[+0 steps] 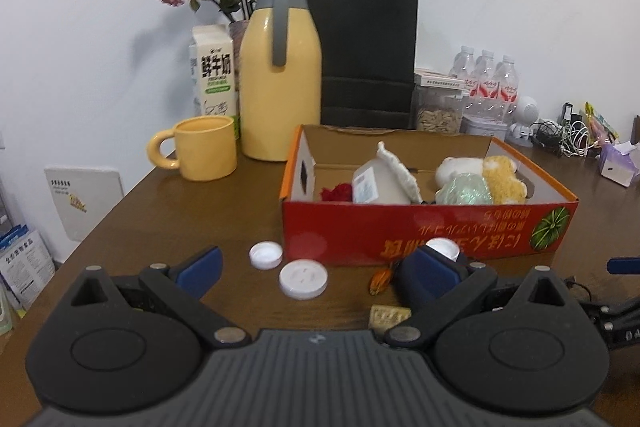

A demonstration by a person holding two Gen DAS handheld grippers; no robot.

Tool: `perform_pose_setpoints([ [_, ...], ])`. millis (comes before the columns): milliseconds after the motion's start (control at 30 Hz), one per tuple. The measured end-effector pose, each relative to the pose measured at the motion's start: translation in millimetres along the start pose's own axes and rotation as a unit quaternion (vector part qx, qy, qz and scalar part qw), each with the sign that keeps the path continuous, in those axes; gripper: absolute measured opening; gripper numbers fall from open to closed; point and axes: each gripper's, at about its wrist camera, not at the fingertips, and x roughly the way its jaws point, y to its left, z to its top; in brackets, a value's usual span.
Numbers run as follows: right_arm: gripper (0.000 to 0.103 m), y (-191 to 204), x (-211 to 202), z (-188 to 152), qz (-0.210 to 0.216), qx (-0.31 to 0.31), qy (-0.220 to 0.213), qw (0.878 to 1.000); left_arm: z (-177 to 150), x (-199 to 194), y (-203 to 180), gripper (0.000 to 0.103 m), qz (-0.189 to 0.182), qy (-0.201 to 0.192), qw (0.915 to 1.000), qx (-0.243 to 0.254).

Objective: Organize objects
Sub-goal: 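Withdraw both tools from the box and reach the left tool to the purple drawstring bag, then grasp the purple bag with the left tool while the right tool grasps the short black cable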

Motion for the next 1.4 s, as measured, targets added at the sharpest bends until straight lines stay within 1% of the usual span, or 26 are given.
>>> perform_pose_setpoints([
  [33, 0.100, -0.4, 3.2, 1.2, 0.002, 0.001, 0.003, 1.000, -1.9, -1.5, 2.3, 0.103, 0.002, 0.001, 1.0000, -0.002],
  [100, 0.094, -1.2, 10.7, 5.2, 0.008, 0.001, 0.009, 1.000, -4.5, -3.9, 6.3, 0.103, 0.007, 0.003, 0.9999, -0.007],
  [167, 0.093, -1.7, 19.5, 9.3, 0.012, 0.004, 0.017, 1.000, -6.6, -6.5, 10.5, 0.103, 0.011, 0.005, 0.9999, -0.011],
  [200, 0.086, -1.8, 23.2, 10.2, 0.014, 0.005, 0.020, 1.000, -7.5, -7.8, 11.9, 0.103, 0.014, 0.005, 0.9998, -0.012],
  [233, 0.083, -2.2, 25.4, 11.2, 0.020, 0.010, 0.020, 1.000, -8.2, -9.1, 13.6, 0.103, 0.016, 0.005, 0.9998, -0.014],
  [300, 0.069, -2.6, 27.0, 12.2, 0.038, 0.018, 0.018, 0.999, -9.3, -11.1, 16.9, 0.103, 0.019, 0.005, 0.9996, -0.018],
  [333, 0.065, -1.1, 26.6, 12.4, 0.039, 0.015, 0.016, 0.999, -9.8, -12.0, 18.3, 0.103, 0.021, 0.006, 0.9996, -0.020],
  [367, 0.055, 0.2, 25.5, 12.3, 0.043, 0.012, 0.013, 0.999, -10.4, -12.5, 19.5, 0.103, 0.023, 0.006, 0.9995, -0.021],
  [400, 0.052, 1.2, 24.0, 12.0, 0.045, 0.010, 0.010, 0.999, -11.0, -12.7, 20.6, 0.103, 0.024, 0.006, 0.9994, -0.023],
  [567, 0.052, 3.8, 20.9, 11.5, 0.046, 0.007, 0.008, 0.999, -15.2, -12.4, 24.0, 0.103, 0.028, 0.012, 0.9991, -0.029],
  [733, 0.052, 2.3, 14.7, 10.8, 0.040, 0.014, -0.008, 0.999, -20.9, -10.4, 20.9, 0.103, 0.021, 0.025, 0.9991, -0.028],
  [833, 0.052, 0.8, 8.7, 9.6, 0.032, 0.020, -0.023, 0.999, -24.4, -9.2, 16.9, 0.103, 0.007, 0.040, 0.9988, -0.028],
  [933, 0.052, 1.9, 2.3, 8.0, 0.023, 0.021, -0.037, 0.999, -28.8, -10.1, 11.1, 0.103, -0.019, 0.061, 0.9975, -0.029],
  [1100, 0.052, 5.9, -8.1, 4.6, 0.018, 0.020, -0.059, 0.998, -42.1, -12.1, -12.1, 0.103, -0.053, 0.082, 0.9952, 0.007],
  [1233, 0.051, 9.0, -14.4, 1.5, 0.021, 0.021, -0.069, 0.997, -53.3, -7.3, -27.7, 0.103, -0.058, 0.098, 0.9928, 0.040],
  [1267, 0.047, 9.2, -15.3, 1.0, 0.021, 0.022, -0.070, 0.997, -55.7, -6.2, -30.0, 0.103, -0.059, 0.102, 0.9920, 0.044],
  [1400, 0.047, 9.8, -19.5, -1.0, 0.023, 0.025, -0.075, 0.997, -62.7, 0.2, -35.1, 0.103, -0.059, 0.115, 0.9901, 0.055],
])
